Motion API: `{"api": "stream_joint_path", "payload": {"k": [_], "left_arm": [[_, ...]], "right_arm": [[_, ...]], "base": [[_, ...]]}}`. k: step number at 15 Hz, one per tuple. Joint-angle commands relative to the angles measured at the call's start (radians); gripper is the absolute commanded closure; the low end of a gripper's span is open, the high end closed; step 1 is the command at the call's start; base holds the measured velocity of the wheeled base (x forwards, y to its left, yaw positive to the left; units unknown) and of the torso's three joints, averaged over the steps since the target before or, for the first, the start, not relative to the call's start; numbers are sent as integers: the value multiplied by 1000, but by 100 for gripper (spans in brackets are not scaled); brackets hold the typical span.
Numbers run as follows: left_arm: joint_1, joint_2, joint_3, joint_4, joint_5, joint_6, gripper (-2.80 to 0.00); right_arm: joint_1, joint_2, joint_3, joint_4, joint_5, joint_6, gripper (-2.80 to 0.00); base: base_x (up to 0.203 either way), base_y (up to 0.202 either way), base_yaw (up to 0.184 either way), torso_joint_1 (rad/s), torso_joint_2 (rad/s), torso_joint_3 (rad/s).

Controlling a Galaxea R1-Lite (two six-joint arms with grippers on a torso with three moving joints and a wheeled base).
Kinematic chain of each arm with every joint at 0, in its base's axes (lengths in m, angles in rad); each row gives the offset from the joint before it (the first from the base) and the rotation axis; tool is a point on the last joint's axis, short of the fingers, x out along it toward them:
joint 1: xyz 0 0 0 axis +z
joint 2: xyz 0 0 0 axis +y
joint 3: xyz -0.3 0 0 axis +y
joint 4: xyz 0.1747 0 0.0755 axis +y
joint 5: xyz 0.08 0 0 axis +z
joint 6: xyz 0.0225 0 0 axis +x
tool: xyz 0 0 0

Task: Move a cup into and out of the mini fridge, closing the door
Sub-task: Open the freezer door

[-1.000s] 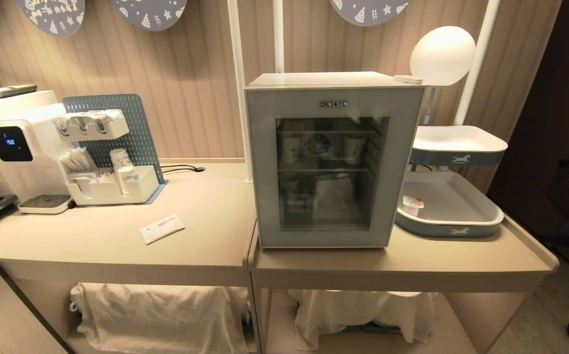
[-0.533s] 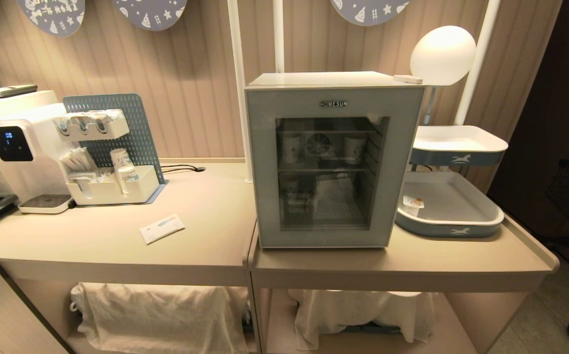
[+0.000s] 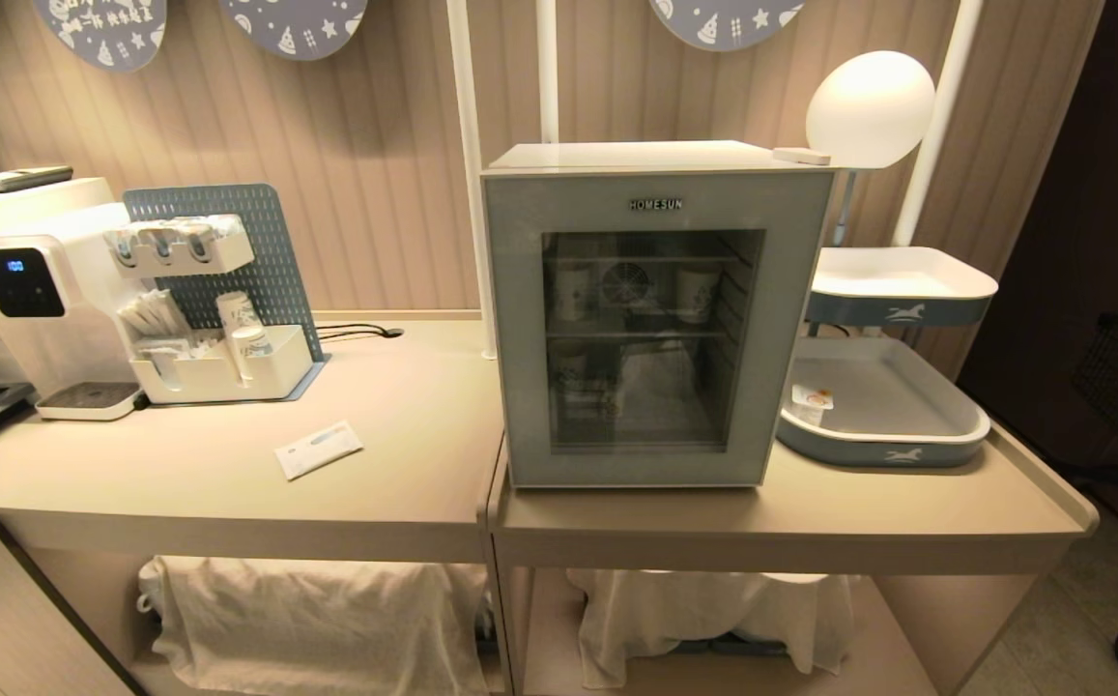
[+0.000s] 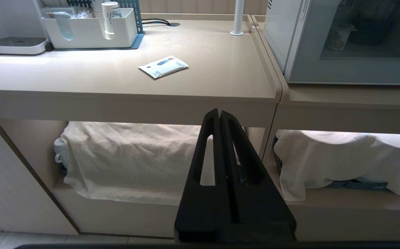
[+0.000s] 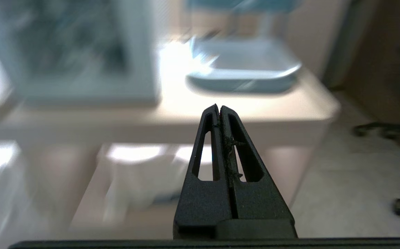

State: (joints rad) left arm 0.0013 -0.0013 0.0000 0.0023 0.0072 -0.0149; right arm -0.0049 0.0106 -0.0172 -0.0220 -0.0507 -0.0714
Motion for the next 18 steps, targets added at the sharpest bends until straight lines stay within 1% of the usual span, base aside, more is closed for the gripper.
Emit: {"api": "stream_joint_path", "payload": {"k": [1,2,3,5,18], "left_arm": [[0,1,2,-1,0,0,0],[0,1,2,-1,0,0,0],[0,1,2,1,0,0,0],[0,1,2,1,0,0,0],[0,1,2,-1,0,1,0]], "right_arm": [[1,-9,-15,114,59,-10,0],[2,-8,-40,189,73,-14,0],[2,-9,-45,200,75,-12,0],[2,-8,-46,194,74,7,0],[2,-9,-46,194,71,10,0]], "base": [[0,0,0,0,0,0],[0,0,0,0,0,0],[0,0,0,0,0,0],[0,0,0,0,0,0],[0,0,0,0,0,0]]}}
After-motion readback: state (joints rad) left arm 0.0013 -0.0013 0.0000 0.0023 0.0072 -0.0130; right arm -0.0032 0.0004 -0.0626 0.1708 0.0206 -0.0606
